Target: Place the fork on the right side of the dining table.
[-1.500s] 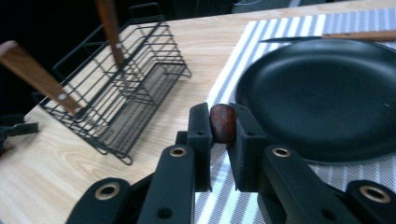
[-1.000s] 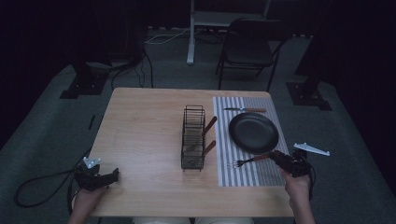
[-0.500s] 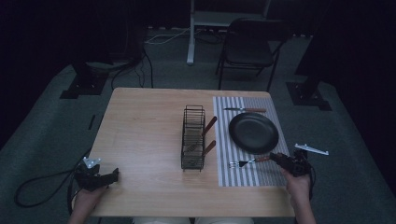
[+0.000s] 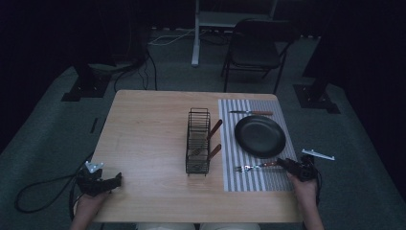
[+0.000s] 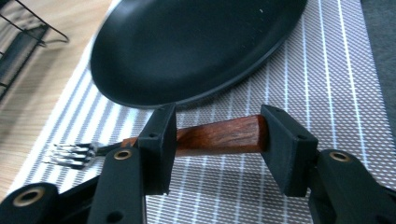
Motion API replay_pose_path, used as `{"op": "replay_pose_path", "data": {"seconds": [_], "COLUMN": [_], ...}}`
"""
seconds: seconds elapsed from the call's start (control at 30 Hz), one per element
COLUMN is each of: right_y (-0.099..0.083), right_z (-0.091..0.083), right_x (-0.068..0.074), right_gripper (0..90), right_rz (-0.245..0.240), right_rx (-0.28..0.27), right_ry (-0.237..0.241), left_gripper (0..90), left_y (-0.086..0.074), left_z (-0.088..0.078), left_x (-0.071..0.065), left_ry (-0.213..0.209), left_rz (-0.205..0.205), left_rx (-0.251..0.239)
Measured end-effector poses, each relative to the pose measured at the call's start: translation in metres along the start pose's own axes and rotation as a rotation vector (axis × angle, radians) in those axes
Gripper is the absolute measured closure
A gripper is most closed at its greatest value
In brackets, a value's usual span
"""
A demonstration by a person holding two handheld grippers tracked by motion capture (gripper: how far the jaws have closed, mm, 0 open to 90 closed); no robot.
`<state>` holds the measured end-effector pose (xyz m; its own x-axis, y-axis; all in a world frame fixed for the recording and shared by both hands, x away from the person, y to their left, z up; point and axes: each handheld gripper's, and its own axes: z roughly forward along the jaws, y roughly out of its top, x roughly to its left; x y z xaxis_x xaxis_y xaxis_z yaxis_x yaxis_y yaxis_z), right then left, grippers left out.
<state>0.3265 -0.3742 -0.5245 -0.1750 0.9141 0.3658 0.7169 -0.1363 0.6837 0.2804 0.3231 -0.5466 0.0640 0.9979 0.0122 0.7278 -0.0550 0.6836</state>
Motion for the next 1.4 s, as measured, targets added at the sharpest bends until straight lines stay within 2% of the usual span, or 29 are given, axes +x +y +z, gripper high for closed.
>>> {"op": "replay_pose_path", "data": {"seconds": [0.23, 0.3, 0.4, 0.57, 0.67, 0.73, 0.8, 0.87, 0.97, 1.17, 1.33, 1.4], "right_y": [-0.007, -0.007, -0.007, -0.009, -0.01, -0.01, -0.011, -0.014, -0.023, -0.039, -0.047, -0.051], "right_z": [0.014, 0.015, 0.015, 0.016, 0.015, 0.013, 0.009, 0.006, 0.006, 0.004, 0.001, -0.002], "right_x": [0.0, 0.001, 0.005, 0.009, 0.01, 0.012, 0.014, 0.018, 0.024, 0.038, 0.044, 0.047], "right_gripper": [42.6, 41.3, 37.1, 30.4, 28.5, 25.9, 21.1, 20.5, 13.7, 13.5, 13.5, 12.6], "right_rz": [-0.102, -0.112, -0.154, -0.158, -0.139, -0.132, -0.113, -0.105, -0.117, -0.162, -0.168, -0.172], "right_rx": [0.048, 0.041, 0.038, 0.025, 0.022, 0.006, 0.0, -0.005, 0.006, 0.009, 0.009, -0.007], "right_ry": [-0.118, -0.118, -0.158, -0.21, -0.184, -0.183, -0.143, -0.151, -0.17, -0.192, -0.2, -0.215], "left_gripper": [0.2, 0.2, 0.2, 0.2, 0.2, 0.2, 0.2, 0.2, 0.2, 0.2, 0.2, 0.2], "left_y": [0.0, 0.0, 0.0, 0.0, 0.0, 0.0, 0.0, 0.0, 0.0, 0.0, 0.0, 0.0], "left_z": [0.0, 0.0, 0.0, 0.0, 0.0, 0.0, 0.0, 0.0, 0.0, 0.0, 0.0, 0.0], "left_x": [0.0, 0.0, 0.0, 0.0, 0.0, 0.0, 0.0, 0.0, 0.0, 0.0, 0.0, 0.0], "left_ry": [0.0, 0.0, 0.0, 0.0, 0.0, 0.0, 0.0, 0.0, 0.0, 0.0, 0.0, 0.0], "left_rz": [0.0, -0.001, 0.0, 0.0, 0.0, 0.0, 0.0, 0.0, 0.0, -0.001, -0.001, 0.0], "left_rx": [0.0, 0.0, 0.0, 0.0, 0.0, 0.0, 0.0, 0.0, 0.0, 0.0, 0.0, 0.0]}}
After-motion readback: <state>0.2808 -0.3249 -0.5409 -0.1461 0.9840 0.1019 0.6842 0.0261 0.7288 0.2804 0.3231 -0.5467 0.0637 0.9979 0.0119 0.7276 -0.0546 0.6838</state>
